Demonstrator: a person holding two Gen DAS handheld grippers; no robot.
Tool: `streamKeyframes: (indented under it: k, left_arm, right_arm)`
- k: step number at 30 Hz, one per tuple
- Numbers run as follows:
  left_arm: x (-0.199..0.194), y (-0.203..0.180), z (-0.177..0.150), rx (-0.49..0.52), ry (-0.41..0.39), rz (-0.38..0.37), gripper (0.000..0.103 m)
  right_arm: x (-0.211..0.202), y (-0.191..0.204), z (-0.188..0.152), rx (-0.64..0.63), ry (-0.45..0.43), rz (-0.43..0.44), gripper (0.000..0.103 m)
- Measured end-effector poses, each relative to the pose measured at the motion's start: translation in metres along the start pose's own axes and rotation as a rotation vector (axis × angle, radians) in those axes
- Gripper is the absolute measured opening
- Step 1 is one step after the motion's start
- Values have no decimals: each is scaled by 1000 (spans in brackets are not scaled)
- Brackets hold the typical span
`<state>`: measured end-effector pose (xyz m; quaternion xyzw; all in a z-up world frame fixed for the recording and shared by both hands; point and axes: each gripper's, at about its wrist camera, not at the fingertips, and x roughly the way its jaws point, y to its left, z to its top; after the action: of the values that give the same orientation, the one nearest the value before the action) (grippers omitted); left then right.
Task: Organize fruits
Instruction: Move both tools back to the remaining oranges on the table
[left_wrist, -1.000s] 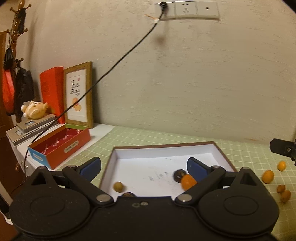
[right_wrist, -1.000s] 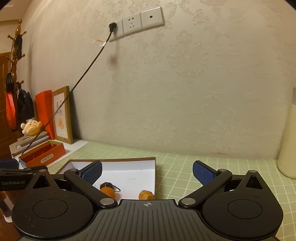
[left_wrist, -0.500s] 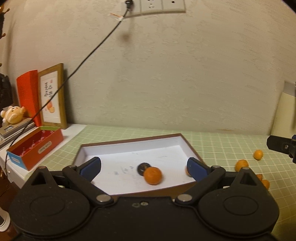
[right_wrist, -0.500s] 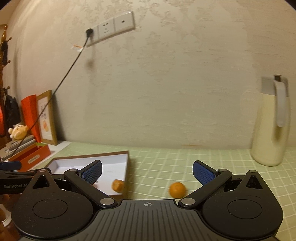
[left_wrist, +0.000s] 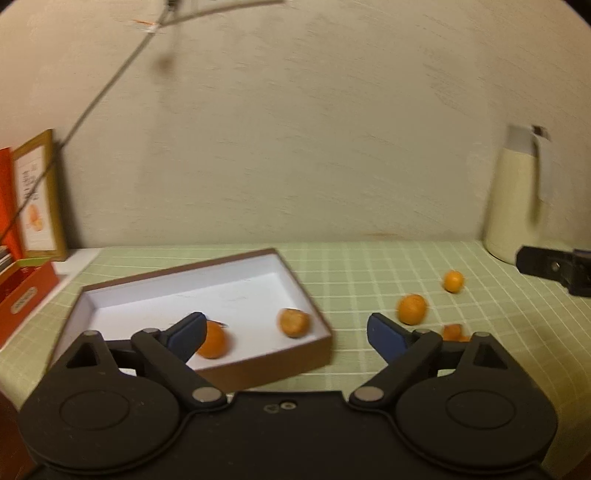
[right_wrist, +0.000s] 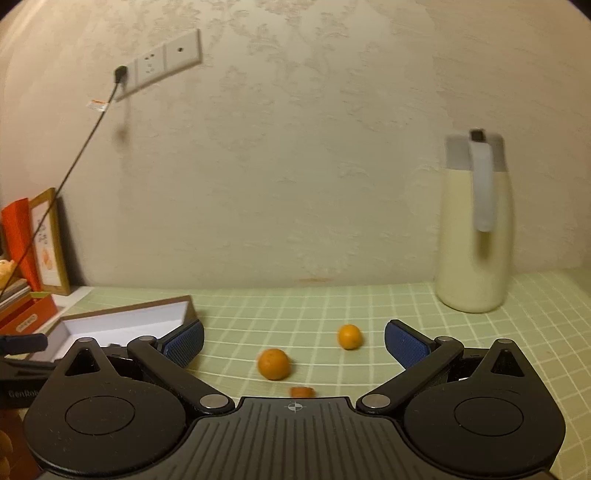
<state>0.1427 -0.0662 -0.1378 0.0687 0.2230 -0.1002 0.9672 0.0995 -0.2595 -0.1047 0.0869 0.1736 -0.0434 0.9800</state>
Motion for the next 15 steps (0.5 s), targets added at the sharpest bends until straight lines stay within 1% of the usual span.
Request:
streamKeyframes:
  k: [12,15]
  left_arm:
    - [16,-40,-3,40,26,-85,86]
    - [21,-49,-5,53,37,-111,82]
  right_arm:
    - [-9,-40,-6,60,0,-106,103]
    - [-10,-48,-6,77,1,-132,103]
